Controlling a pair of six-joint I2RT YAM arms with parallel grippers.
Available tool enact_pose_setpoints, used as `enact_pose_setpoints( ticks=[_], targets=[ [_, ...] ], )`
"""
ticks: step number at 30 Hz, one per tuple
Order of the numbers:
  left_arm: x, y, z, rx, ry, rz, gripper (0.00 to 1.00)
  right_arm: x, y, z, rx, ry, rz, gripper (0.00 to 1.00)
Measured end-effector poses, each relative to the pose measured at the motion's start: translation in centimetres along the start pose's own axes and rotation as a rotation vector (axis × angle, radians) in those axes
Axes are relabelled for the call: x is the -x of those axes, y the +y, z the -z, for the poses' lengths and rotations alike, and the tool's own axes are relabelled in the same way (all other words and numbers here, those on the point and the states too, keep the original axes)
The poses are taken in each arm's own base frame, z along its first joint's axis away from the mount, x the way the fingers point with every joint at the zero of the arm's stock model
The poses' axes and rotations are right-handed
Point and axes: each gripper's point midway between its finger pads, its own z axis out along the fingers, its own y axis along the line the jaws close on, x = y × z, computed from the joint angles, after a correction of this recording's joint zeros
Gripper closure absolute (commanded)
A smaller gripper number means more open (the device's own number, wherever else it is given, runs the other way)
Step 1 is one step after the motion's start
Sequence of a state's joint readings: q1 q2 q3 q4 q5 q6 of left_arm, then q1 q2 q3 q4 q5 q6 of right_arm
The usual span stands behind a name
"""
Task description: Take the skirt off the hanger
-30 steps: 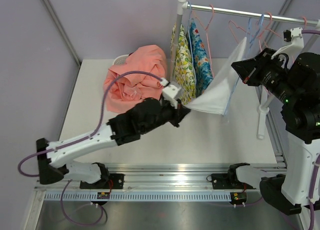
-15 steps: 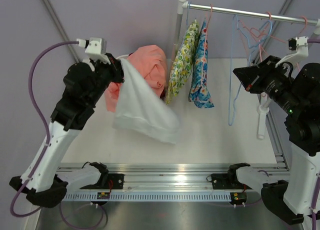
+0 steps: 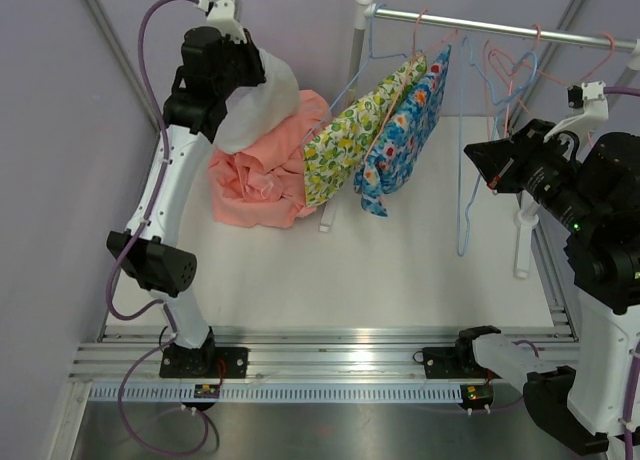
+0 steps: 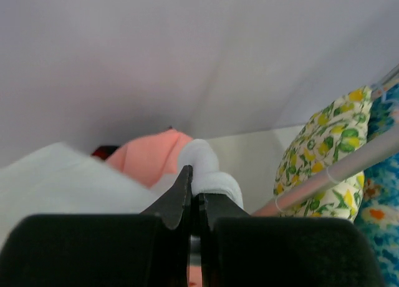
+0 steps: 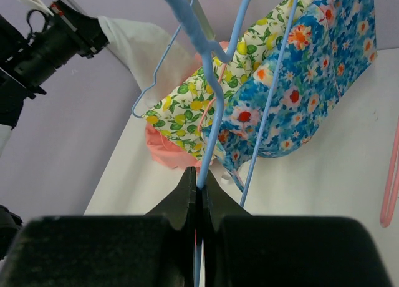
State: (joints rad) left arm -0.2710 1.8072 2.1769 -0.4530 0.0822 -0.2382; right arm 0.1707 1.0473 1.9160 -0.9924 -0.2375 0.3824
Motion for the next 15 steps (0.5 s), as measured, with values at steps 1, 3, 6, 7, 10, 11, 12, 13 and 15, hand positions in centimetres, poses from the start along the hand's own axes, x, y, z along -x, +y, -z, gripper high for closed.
enact_pose_setpoints(
  ticks=[1, 3, 6, 7, 10, 11, 12, 13, 15],
  targets=[
    [-1.3, 0.2, -0.5, 0.001, 0.025, 0.009, 1.0, -0.1, -0.1, -0.1, -0.002, 0.003, 0.001, 1.0],
    [-4.6, 0.9, -1.1, 0.009, 0.06, 0.028, 1.0, -0.2, -0.1, -0.1, -0.003, 0.005, 0.004, 1.0],
    [-12.0, 3.0, -0.3, 0.075, 0.156, 0.058, 1.0, -0.2, -0.2, -0.2, -0.004, 0.007, 0.009, 1.0],
    [-14.8, 4.0, 0.4, 0.113, 0.189, 0.066, 1.0, -0.2, -0.2, -0.2, -0.004, 0.007, 0.011, 1.0],
    [-21.5, 7.3, 2.8, 0.245, 0.298, 0.071, 0.02, -0.3, -0.3, -0.3, -0.005, 0.01, 0.012, 1.0],
    [-22.6, 8.1, 3.2, 0.279, 0.323, 0.071, 0.01, -0.3, -0.3, -0.5, -0.005, 0.011, 0.013, 1.0],
    [-23.3, 8.7, 3.4, 0.308, 0.343, 0.075, 0.01, -0.3, -0.3, -0.6, -0.004, 0.011, 0.014, 1.0],
    [-23.6, 9.3, 3.4, 0.334, 0.354, 0.081, 0.01, -0.2, -0.4, -0.8, -0.004, 0.01, 0.015, 1.0],
    [-23.4, 10.0, 3.5, 0.38, 0.382, 0.082, 0.01, -0.1, -0.5, -1.3, -0.005, 0.01, 0.019, 1.0]
  ],
)
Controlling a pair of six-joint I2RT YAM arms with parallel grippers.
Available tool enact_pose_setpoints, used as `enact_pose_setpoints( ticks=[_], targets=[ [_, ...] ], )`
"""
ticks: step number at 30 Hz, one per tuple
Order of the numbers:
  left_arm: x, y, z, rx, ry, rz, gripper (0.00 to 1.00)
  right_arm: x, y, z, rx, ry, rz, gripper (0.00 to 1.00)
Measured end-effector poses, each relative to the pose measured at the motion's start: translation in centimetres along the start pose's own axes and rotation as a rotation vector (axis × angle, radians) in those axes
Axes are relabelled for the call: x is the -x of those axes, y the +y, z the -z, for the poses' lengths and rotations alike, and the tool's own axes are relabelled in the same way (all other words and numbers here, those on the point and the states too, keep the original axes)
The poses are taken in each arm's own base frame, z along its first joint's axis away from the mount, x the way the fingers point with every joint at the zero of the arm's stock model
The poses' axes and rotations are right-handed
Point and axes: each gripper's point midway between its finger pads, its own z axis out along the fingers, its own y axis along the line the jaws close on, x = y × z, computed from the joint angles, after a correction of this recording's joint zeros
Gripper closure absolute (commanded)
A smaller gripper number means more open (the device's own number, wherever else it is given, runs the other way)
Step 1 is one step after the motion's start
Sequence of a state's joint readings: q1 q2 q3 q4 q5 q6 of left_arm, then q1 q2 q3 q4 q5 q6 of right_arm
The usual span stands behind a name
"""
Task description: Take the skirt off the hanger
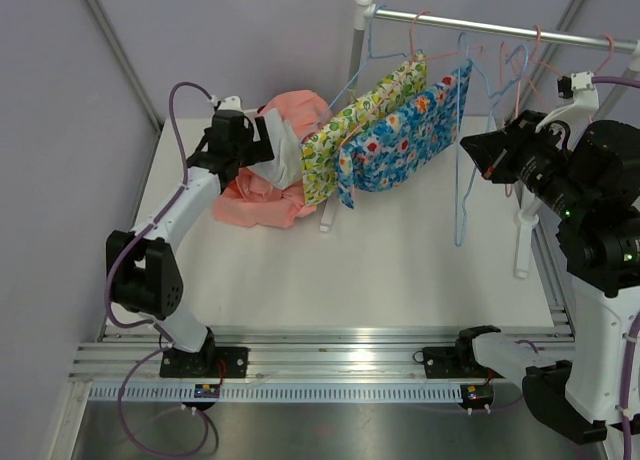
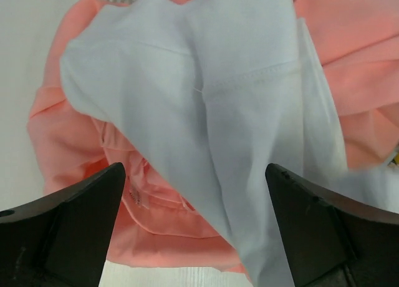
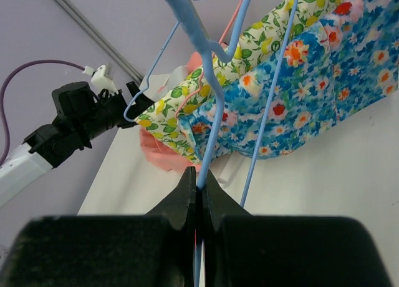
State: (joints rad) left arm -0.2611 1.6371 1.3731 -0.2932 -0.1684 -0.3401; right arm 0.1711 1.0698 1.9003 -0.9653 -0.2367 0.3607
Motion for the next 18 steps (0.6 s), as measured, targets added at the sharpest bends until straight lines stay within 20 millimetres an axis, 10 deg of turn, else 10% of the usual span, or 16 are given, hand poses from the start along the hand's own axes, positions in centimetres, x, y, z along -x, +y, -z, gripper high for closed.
enact_pose_setpoints(
  ticks=[4, 13, 18],
  targets=[
    [-0.5, 0.8, 2.8, 0.029, -0.004, -0.008, 0.01, 0.1, -0.6, -1.9, -0.017, 0.012, -0.002, 1.0],
    [-1.0, 3.9, 20.4, -0.06, -0.22, -0.018, 0.01, 2.0, -3.5, -8.6, -0.134, 0.032, -0.013, 1.0],
    [-5.4, 6.2, 22.9, -0.054, -0.216, -0.047, 0.01, 2.8, -5.6, -11.1, -0.224, 0.017, 0.018, 1.0]
  ],
)
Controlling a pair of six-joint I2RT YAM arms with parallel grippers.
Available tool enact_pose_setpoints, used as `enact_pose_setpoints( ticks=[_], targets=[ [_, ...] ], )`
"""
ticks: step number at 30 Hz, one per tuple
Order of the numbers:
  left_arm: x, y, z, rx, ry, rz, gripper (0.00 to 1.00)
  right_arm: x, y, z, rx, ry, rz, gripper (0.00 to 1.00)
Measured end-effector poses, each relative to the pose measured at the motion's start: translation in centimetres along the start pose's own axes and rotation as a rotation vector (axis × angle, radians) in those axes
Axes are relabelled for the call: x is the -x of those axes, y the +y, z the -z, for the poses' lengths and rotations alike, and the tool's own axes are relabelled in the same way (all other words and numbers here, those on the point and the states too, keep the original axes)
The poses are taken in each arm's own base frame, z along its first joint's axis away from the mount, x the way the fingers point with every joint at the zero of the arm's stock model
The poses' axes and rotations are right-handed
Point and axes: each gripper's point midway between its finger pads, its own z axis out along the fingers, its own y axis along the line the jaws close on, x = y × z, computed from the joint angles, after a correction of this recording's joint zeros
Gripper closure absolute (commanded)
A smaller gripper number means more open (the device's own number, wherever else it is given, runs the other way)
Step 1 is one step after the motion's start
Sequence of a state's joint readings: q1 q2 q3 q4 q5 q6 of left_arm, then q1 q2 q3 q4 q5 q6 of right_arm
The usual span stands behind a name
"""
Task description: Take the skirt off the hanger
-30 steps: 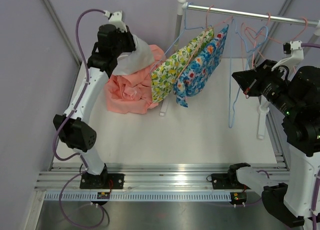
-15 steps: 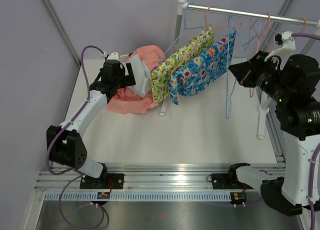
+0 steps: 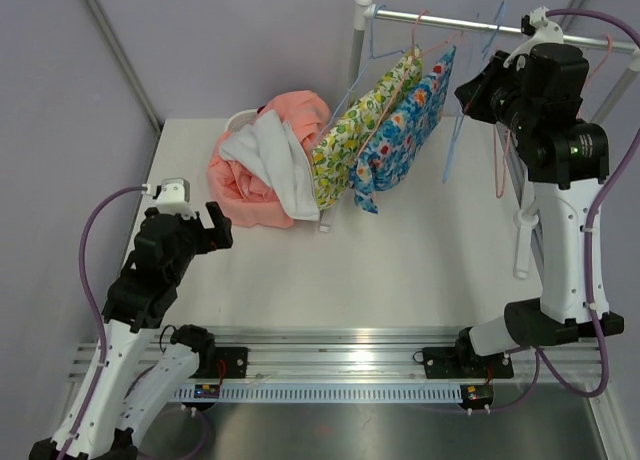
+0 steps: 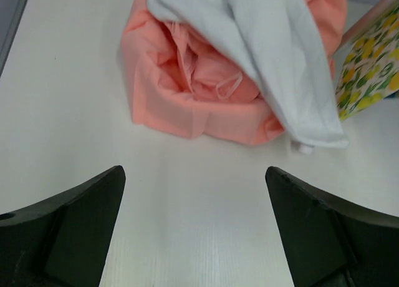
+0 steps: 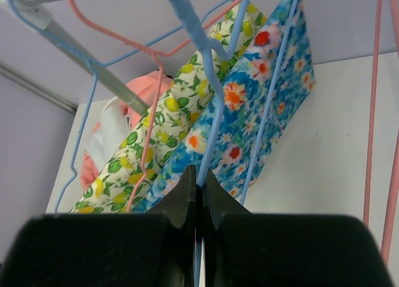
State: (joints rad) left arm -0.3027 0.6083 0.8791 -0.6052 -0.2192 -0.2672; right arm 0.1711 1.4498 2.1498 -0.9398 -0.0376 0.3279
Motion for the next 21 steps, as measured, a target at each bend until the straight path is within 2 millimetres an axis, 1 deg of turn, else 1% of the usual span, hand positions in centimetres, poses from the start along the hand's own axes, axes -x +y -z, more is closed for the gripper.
enact_pose_setpoints(
  ticks=[1, 2, 7, 10, 12, 14, 16, 18, 19, 21],
  targets=[
    [-1.2, 0.3, 0.1, 0.006, 0.038, -0.013, 0.01, 0.1, -0.2, -0.4, -0.013, -0.003, 0.006, 1.0],
    [-2.0, 0.4, 0.2, 0.012, 0.069, -0.024, 0.01, 0.2, -0.6, -0.8, -0.03, -0.006, 0.013, 1.0],
    [-3.6, 0.7, -0.4, 0.034, 0.138, -0.045, 0.01, 1.1, -1.3, -3.0, -0.073, -0.025, 0.033, 1.0],
    [-4.9, 0.8, -1.3, 0.048, 0.202, -0.061, 0.01, 1.5, -1.3, -4.6, -0.077, -0.034, 0.033, 1.0],
    [-5.7, 0.8, -1.8, 0.056, 0.241, -0.071, 0.01, 1.0, -1.6, -5.6, -0.082, -0.02, 0.032, 1.0],
    [-6.0, 0.8, -1.9, 0.058, 0.256, -0.076, 0.01, 0.2, -1.9, -6.5, -0.088, -0.004, 0.028, 1.0],
    [-5.8, 0.8, -1.8, 0.055, 0.249, -0.075, 0.01, -1.1, -2.5, -7.4, -0.101, 0.022, 0.026, 1.0],
    [-5.7, 0.8, -1.5, 0.054, 0.244, -0.073, 0.01, -3.0, -3.4, -8.1, -0.124, 0.066, 0.026, 1.0],
    [-5.8, 0.8, -1.4, 0.054, 0.244, -0.072, 0.01, -3.6, -3.8, -8.5, -0.131, 0.076, 0.027, 1.0],
    [-6.0, 0.9, -0.9, 0.056, 0.251, -0.063, 0.01, -3.5, -3.9, -8.8, -0.13, 0.05, 0.027, 1.0]
  ],
)
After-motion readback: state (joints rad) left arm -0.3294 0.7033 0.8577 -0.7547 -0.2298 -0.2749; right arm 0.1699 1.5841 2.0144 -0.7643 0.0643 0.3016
